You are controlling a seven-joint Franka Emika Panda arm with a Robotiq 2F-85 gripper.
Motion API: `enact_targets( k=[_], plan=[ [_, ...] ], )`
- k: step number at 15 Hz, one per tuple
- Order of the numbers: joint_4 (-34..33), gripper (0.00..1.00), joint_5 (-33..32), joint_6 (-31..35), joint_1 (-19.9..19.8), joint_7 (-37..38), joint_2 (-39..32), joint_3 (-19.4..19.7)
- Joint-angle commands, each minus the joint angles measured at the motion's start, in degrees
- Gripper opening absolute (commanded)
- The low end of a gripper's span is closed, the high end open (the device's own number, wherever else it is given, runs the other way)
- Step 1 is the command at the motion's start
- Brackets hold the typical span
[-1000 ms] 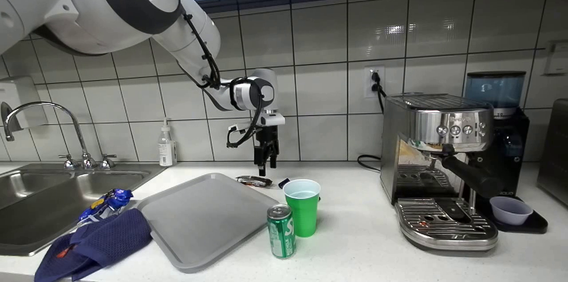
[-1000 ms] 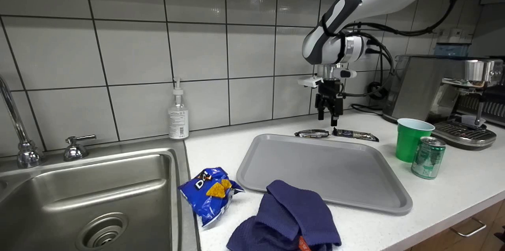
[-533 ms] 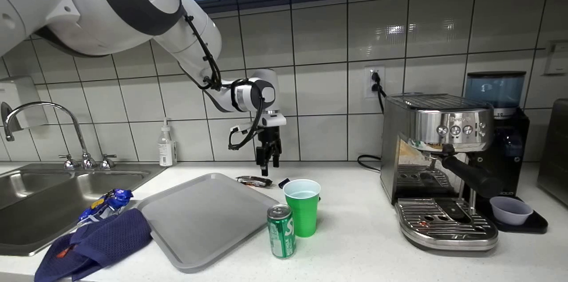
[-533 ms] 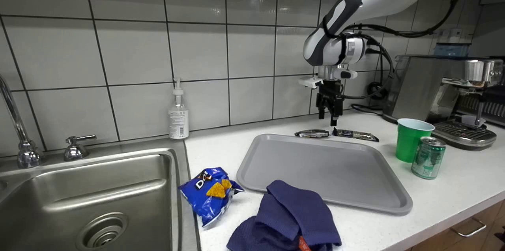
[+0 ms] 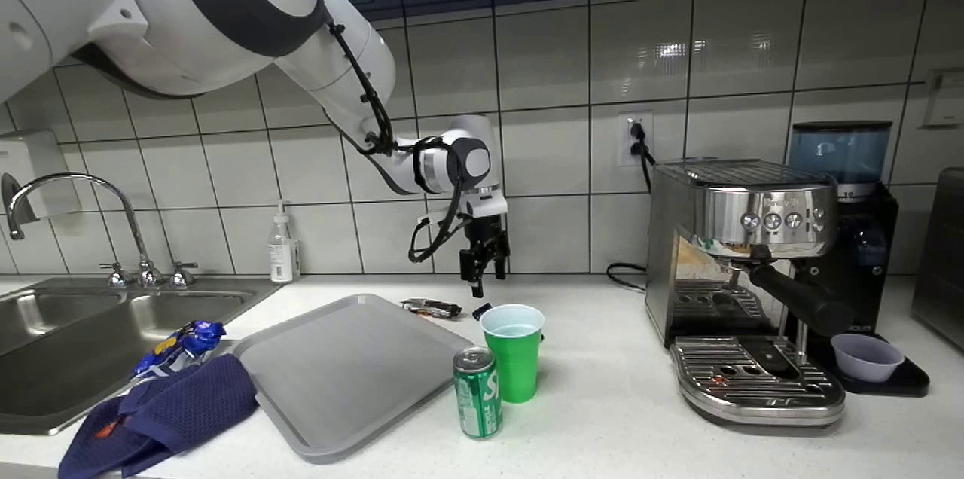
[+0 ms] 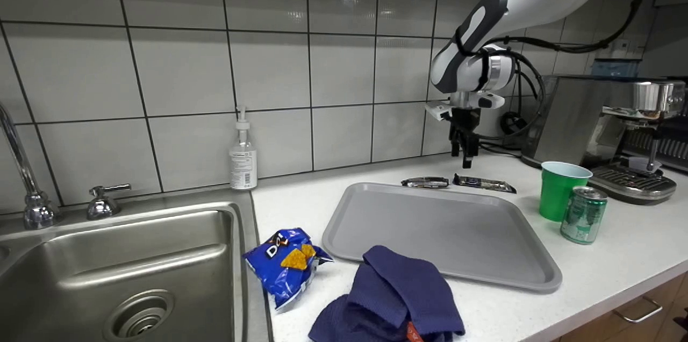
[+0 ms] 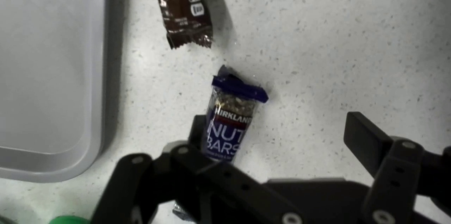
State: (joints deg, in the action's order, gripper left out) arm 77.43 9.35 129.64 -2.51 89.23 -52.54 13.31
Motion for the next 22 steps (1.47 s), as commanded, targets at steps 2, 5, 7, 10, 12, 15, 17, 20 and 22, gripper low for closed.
enact_targets(
  k=[2,5,7,10,12,15,17,20,22],
  plan=[
    [2.2,1.0,-0.5,1.6,-1.1,3.4,1.7,0.7],
    [3.3,1.0,-0.7,3.5,-1.2,4.6,2.0,1.4],
    [4.3,1.0,-0.9,5.1,-0.8,5.9,2.2,2.1],
    [6.3,1.0,-1.2,6.4,-0.3,7.8,2.7,2.7],
    [7.9,1.0,-1.5,6.7,-0.1,7.7,3.3,2.7],
    [9.5,1.0,-1.9,6.3,0.1,7.2,4.1,2.7],
    [10.6,1.0,-2.2,6.4,0.3,7.1,4.8,2.7],
    [12.2,1.0,-2.9,6.9,0.9,7.3,5.4,3.0],
    [12.9,1.0,-3.3,7.4,1.1,7.4,5.2,2.9]
  ],
)
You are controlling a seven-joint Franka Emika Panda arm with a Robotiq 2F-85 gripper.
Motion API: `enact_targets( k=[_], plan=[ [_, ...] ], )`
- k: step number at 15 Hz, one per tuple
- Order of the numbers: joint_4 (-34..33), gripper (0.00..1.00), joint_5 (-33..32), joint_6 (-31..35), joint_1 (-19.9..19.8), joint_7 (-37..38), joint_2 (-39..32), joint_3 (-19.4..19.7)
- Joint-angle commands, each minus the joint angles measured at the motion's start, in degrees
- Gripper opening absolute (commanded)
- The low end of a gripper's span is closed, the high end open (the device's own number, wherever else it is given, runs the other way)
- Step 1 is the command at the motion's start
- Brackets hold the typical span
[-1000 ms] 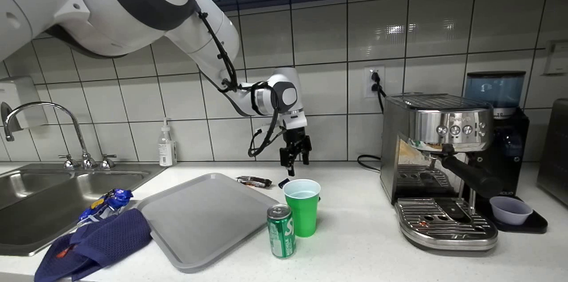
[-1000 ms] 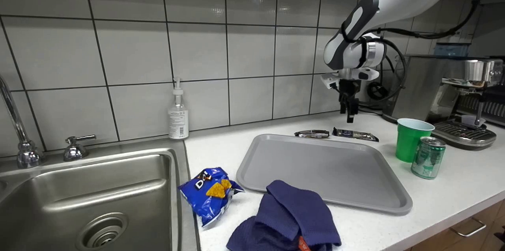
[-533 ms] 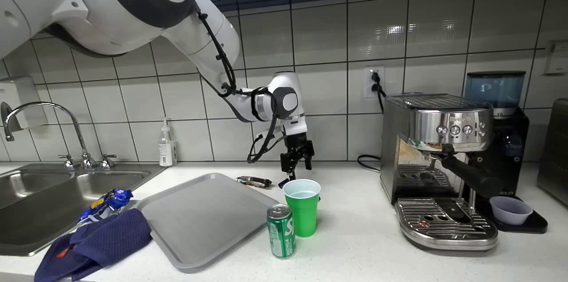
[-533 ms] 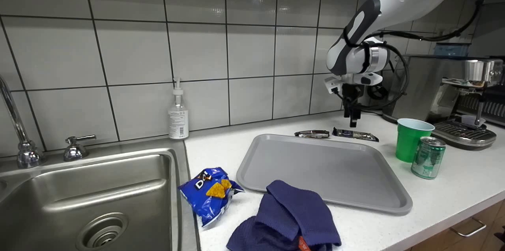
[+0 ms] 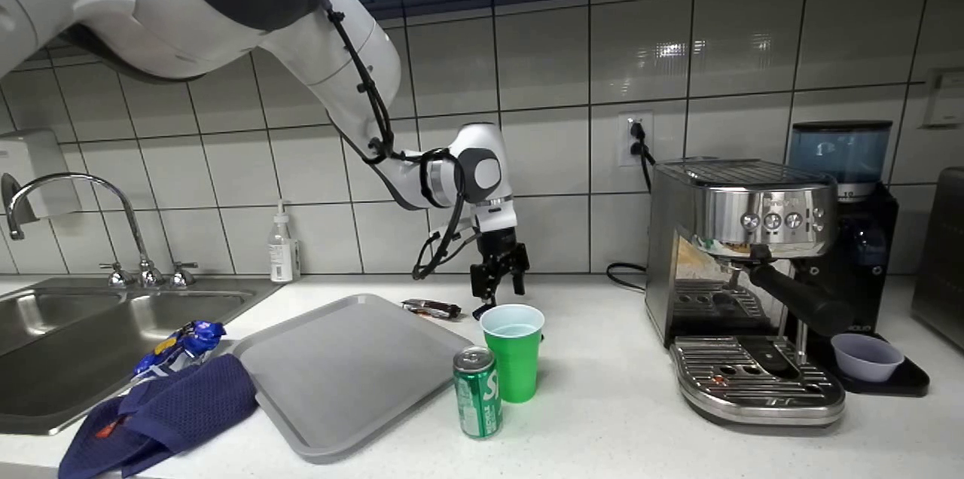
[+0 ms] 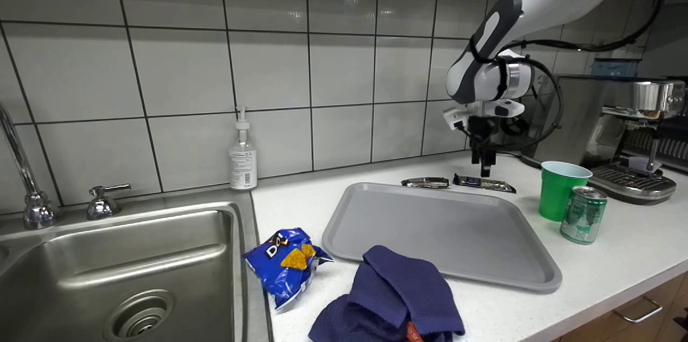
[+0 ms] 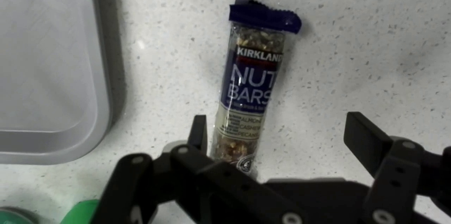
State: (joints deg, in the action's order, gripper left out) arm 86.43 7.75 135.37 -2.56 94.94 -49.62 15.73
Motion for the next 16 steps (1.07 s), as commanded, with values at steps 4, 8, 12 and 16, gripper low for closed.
enact_targets(
  k=[4,8,12,16],
  plan=[
    [4.8,1.0,-1.4,3.5,1.3,1.8,1.7,0.1],
    [5.0,1.0,-1.1,4.9,1.8,2.8,1.1,0.3],
    [4.6,1.0,-1.1,5.1,1.8,3.8,0.6,0.4],
    [3.7,1.0,-1.0,4.6,1.5,4.5,0.0,0.3]
  ],
)
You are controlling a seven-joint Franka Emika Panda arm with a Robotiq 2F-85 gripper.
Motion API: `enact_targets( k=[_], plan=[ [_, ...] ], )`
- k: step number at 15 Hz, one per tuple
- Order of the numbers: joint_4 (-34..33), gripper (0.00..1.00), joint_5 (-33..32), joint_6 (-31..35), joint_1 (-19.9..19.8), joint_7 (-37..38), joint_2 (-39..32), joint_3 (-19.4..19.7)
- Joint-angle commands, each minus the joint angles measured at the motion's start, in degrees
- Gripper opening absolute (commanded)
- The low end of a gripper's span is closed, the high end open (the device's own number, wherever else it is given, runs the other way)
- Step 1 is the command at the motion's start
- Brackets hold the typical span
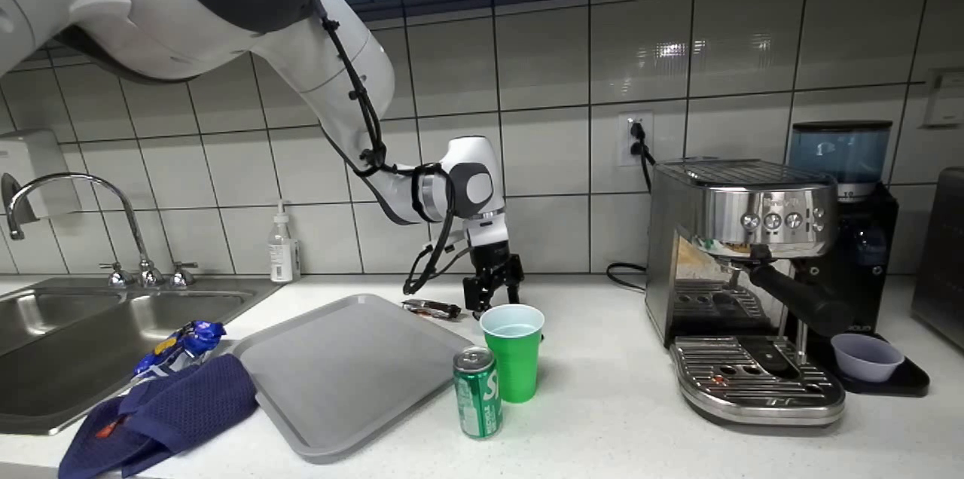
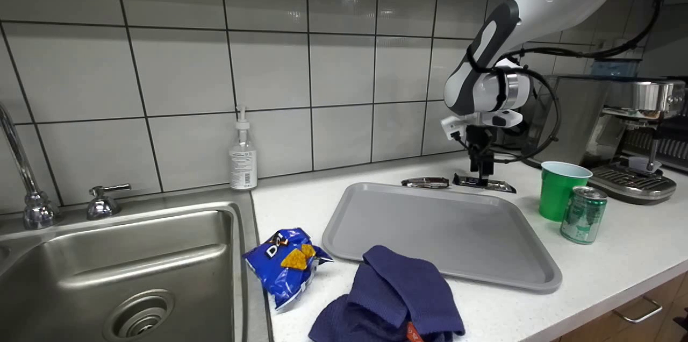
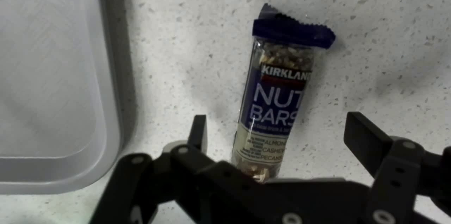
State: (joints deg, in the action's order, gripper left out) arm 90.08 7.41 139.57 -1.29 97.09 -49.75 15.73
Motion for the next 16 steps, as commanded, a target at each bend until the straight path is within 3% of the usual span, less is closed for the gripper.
enact_targets(
  k=[1,13,14,15,16],
  plan=[
    [-0.2,1.0,-0.6,0.2,0.2,2.7,0.0,0.3],
    [-2.3,1.0,-0.7,-0.3,-0.1,6.0,-1.4,0.2],
    [-2.4,0.75,-0.7,-0.1,-0.1,6.0,-1.5,0.1],
    [-2.5,0.74,-0.7,-0.1,-0.1,6.1,-1.6,0.1],
    [-2.6,0.65,-0.7,-0.1,-0.1,6.1,-1.7,0.1]
  ],
)
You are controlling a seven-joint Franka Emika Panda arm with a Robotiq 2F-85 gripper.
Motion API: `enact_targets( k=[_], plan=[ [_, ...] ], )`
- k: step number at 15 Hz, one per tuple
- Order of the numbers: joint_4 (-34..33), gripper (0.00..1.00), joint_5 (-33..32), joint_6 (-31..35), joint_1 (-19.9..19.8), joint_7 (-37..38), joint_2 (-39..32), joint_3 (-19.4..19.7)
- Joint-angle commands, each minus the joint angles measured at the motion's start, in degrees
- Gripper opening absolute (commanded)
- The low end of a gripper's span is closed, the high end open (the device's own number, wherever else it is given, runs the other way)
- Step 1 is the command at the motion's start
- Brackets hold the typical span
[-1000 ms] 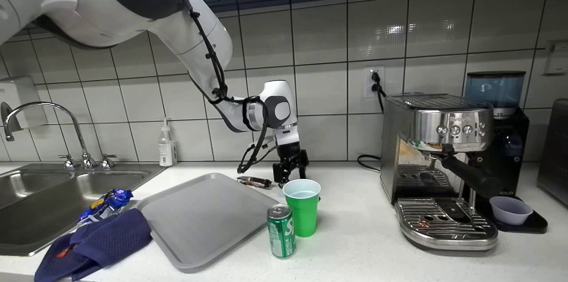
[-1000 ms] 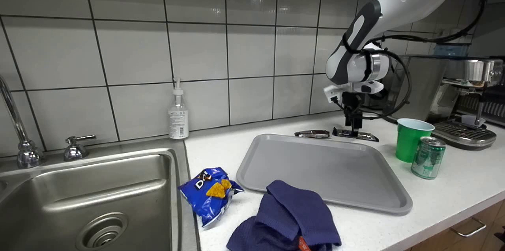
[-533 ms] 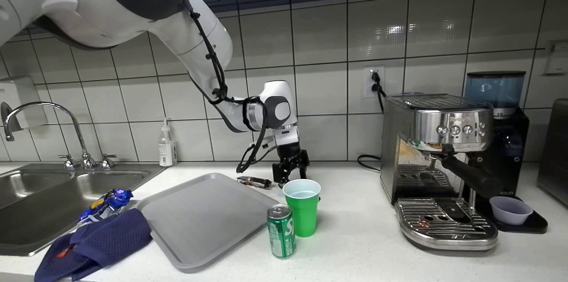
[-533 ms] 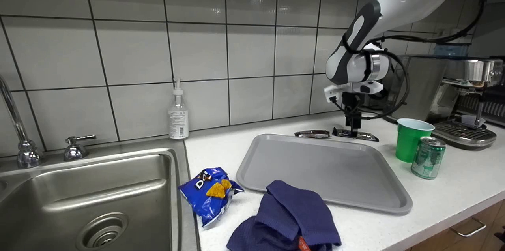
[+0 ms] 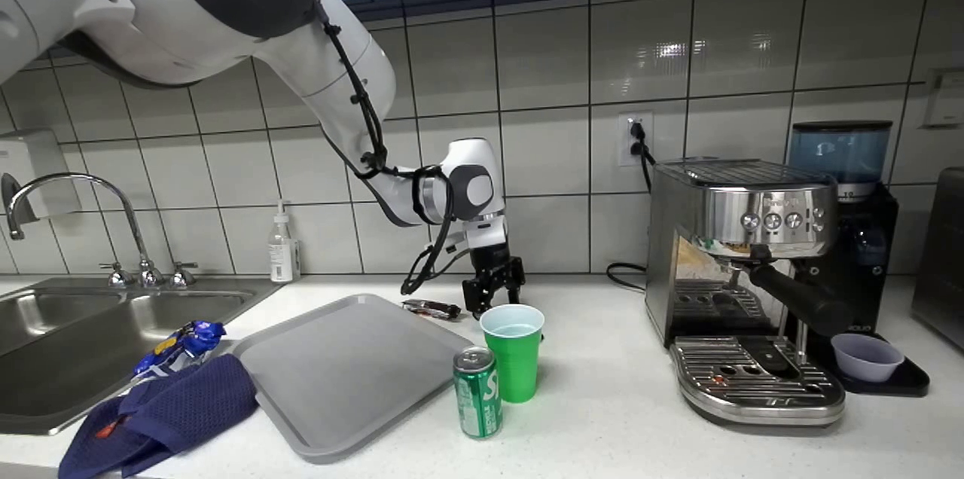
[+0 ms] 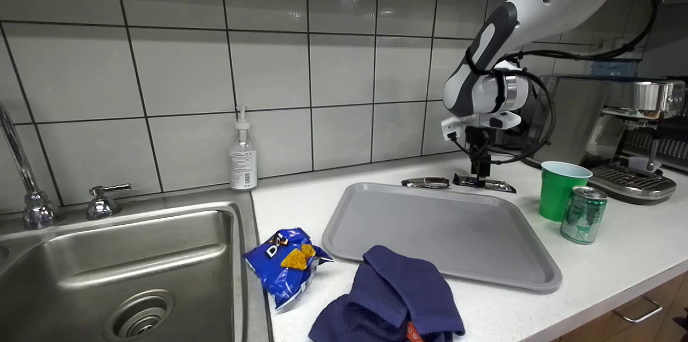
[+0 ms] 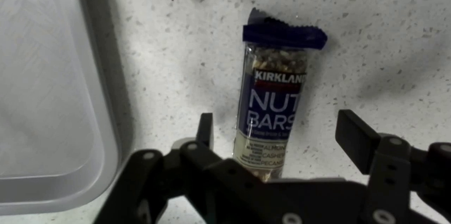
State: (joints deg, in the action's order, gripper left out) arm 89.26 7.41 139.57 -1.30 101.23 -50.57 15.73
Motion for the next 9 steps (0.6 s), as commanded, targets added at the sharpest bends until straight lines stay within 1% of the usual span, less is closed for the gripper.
enact_targets(
  k=[1,2,4,8,9],
  plan=[
    [-1.8,0.58,-0.6,-0.1,-0.2,2.0,-0.9,0.1],
    [-1.9,0.49,-0.6,-0.1,-0.2,2.0,-0.9,0.1],
    [-2.1,0.34,-0.6,-0.1,-0.2,2.0,-1.1,0.1],
    [-2.6,0.05,-0.6,-0.2,-0.4,2.0,-1.2,0.1],
    [-2.7,0.07,-0.6,-0.4,-0.4,1.9,-1.1,0.1]
  ],
)
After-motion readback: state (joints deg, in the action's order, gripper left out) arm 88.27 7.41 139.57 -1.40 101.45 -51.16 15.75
